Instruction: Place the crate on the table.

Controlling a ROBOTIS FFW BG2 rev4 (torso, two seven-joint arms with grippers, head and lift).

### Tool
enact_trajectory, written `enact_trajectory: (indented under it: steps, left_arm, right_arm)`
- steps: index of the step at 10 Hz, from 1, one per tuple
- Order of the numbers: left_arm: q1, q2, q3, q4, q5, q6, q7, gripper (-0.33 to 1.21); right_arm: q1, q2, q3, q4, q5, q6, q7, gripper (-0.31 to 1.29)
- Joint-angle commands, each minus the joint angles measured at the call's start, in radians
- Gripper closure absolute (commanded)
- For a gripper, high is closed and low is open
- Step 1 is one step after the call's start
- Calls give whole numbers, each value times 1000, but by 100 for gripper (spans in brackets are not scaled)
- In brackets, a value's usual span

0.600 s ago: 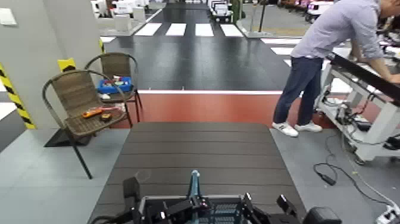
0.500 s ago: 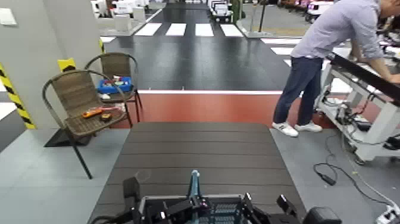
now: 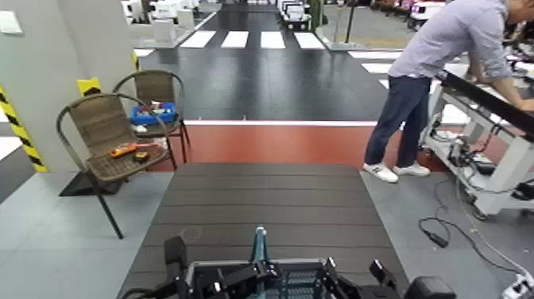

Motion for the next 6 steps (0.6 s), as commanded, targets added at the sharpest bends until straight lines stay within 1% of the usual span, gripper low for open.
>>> enact_trajectory:
  steps: [1, 3, 6]
  left_arm:
    - [-6, 0, -10, 11, -16, -12, -24, 120]
    - [-35, 6, -25, 20, -50, -25, -64, 120]
    - [-97, 14, -84, 83, -89, -78, -130, 120]
  right_arm:
    - [-2, 0, 1, 2, 0, 0, 1, 15]
    - [-2, 2, 3, 2, 0, 0, -1, 15]
    - [-3, 2, 4, 3, -2, 0, 1, 15]
